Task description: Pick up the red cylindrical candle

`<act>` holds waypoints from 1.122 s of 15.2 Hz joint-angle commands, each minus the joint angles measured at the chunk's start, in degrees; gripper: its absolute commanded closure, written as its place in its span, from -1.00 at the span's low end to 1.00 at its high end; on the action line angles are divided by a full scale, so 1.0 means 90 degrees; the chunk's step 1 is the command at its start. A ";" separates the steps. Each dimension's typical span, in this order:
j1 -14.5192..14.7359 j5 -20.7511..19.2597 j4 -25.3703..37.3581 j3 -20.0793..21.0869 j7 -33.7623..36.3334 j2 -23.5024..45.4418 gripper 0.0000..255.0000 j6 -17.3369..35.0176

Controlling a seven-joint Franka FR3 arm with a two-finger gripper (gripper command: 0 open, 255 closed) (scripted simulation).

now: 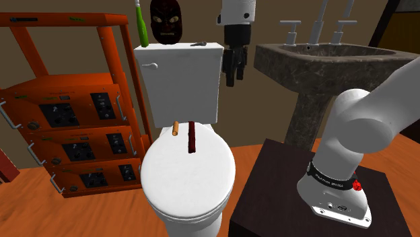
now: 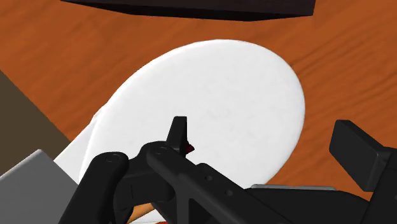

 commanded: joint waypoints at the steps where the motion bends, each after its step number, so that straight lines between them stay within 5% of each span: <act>1: -0.0097 0.0016 -0.0108 0.0109 0.0289 0.0329 -1.00 0.0448; 17: -0.0769 -0.0550 0.0729 0.0581 0.2795 0.3898 -1.00 0.3113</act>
